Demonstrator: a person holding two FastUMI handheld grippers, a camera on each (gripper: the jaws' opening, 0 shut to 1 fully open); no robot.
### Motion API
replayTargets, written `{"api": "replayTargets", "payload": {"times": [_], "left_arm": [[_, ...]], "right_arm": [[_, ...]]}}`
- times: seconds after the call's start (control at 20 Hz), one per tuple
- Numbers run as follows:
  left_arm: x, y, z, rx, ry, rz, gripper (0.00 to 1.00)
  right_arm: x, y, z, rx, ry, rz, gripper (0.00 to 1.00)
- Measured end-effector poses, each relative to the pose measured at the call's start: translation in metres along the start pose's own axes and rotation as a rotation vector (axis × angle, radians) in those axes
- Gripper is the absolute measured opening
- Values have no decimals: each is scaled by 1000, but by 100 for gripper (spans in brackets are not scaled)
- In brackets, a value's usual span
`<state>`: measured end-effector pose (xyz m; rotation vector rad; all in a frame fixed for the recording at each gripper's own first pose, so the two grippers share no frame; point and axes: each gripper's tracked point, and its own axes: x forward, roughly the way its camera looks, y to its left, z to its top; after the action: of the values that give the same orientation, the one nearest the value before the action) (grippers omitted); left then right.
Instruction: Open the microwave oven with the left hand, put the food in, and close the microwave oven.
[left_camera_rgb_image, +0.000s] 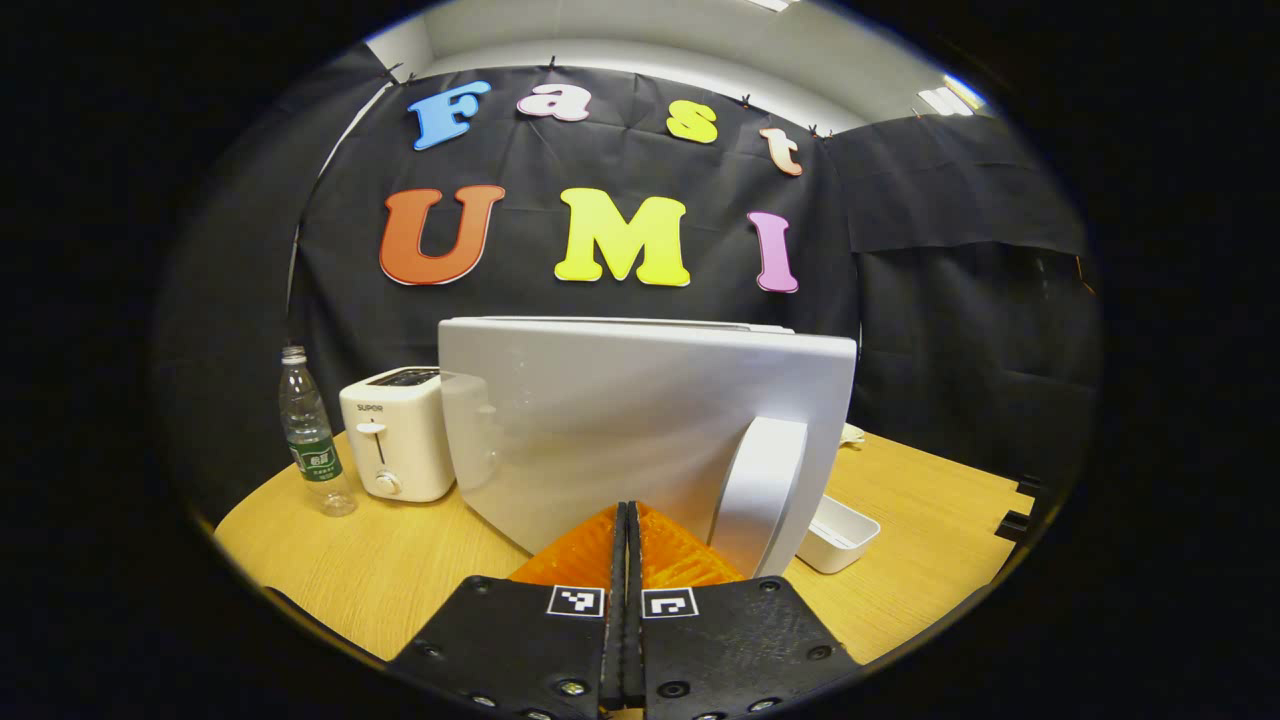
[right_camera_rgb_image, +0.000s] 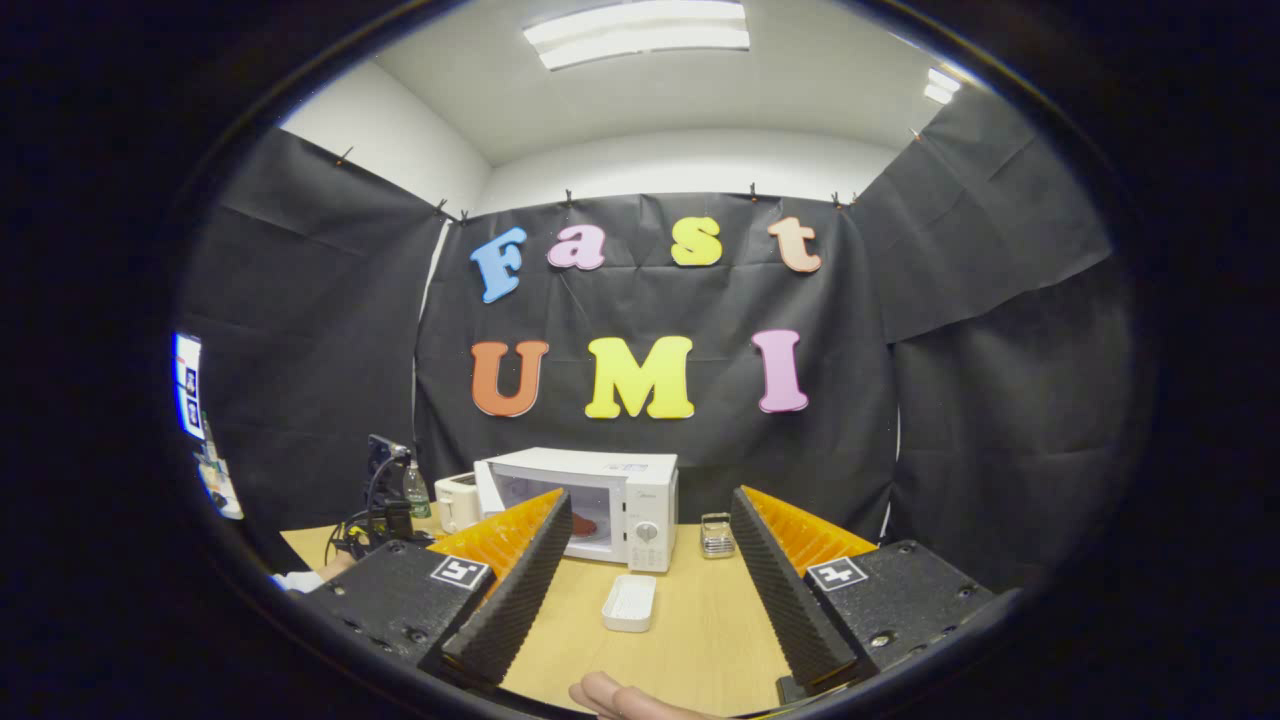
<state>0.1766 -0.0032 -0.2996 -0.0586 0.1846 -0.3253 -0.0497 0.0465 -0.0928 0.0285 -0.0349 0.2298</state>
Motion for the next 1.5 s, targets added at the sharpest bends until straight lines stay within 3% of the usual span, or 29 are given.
{"api": "replayTargets", "payload": {"times": [0.35,0.4,0.45,0.65,0.7,0.8,1.1,1.15,1.2,1.3,1.35,1.4,1.5], "left_arm": [[47,-27,4,16,18,-23,0],[54,-29,7,19,11,-20,12],[61,-33,9,16,14,-21,0],[87,-44,16,28,23,-12,0],[93,-45,20,33,21,-1,0],[106,-50,24,28,28,10,0],[158,-48,40,-6,25,68,0],[167,-47,41,-2,27,79,0],[175,-45,43,3,25,94,0],[188,-42,47,11,11,132,0],[193,-42,44,7,33,151,13],[192,-43,49,10,13,166,1],[190,-42,47,23,19,180,1]], "right_arm": [[16,-31,-8,10,2,-20,95],[20,-34,-8,10,1,-24,95],[25,-38,-9,10,1,-27,95],[41,-49,-18,1,14,-25,95],[47,-52,-20,1,18,-28,100],[58,-62,-22,2,21,-32,95],[86,-85,-39,8,40,-39,95],[90,-88,-42,12,41,-39,100],[92,-91,-45,18,44,-40,95],[98,-97,-53,29,53,-42,95],[101,-100,-59,33,68,-43,95],[104,-102,-66,36,85,-44,95],[107,-107,-73,46,104,-49,100]]}}
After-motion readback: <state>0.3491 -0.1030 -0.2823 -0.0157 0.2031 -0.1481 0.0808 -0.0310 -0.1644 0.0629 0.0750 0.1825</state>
